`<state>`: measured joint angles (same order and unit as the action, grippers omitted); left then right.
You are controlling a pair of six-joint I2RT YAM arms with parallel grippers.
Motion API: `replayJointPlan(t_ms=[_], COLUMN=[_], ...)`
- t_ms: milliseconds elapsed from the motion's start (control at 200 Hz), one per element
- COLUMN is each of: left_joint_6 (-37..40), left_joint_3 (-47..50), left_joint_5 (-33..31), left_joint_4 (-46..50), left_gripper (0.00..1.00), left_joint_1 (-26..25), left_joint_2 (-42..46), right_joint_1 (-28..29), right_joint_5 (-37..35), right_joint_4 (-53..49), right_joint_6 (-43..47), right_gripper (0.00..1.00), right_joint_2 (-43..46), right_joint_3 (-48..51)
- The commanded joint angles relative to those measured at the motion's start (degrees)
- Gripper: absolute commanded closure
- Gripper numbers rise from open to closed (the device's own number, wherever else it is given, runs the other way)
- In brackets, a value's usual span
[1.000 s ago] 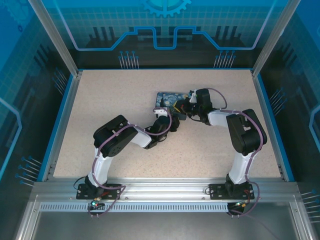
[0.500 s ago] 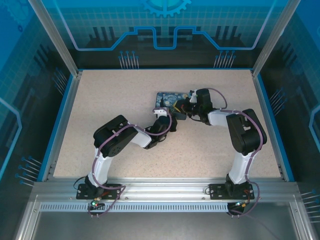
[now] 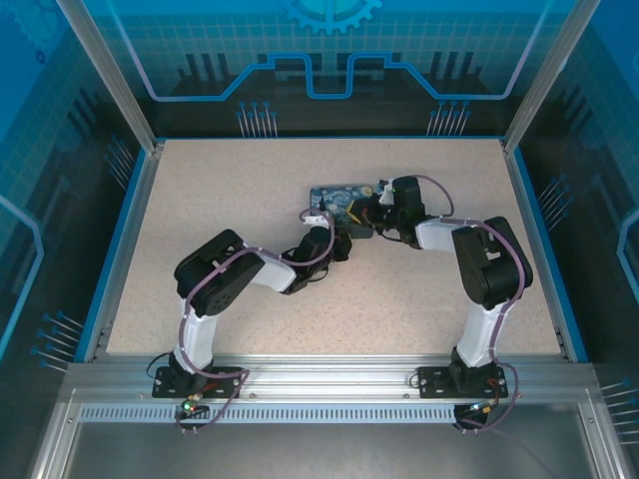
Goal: Unlock a padlock with a key
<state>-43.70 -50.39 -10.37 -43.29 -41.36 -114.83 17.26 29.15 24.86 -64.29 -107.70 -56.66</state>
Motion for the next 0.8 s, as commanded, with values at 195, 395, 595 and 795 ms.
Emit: replayJointPlan(t_ms=[195,395,595,795], left_joint_6=[-10.5,-15.3,-17.7,-27.5], left_joint_3=[1.0,0.9,-0.2,0.4], left_joint_5=[12.7,16.4,18.7,24.3], left_joint_4=[-0.9,-0.2,3.5,-1.4], left_gripper=[1.0,1.0,1.0,1.0], left_joint_1=[2.3,3.6,4.5,6.8], left_joint_2=[8.2,9.7,11.4,10.2], right_joint_1=[-2.5,-4.8,-6.3,-6.3], right_joint_5=[2.9,4.5,5.8,6.8], right_joint_4=[-3.4,-5.6,-7.2,-8.0], right_joint_6=[0.4,1.2,1.7,3.2], right_gripper=[1.0,1.0,1.0,1.0], right_joint_2=[4.3,12.5,21.6,29.6], right_joint_3=[-3.8,-3.1,3.2,12.8])
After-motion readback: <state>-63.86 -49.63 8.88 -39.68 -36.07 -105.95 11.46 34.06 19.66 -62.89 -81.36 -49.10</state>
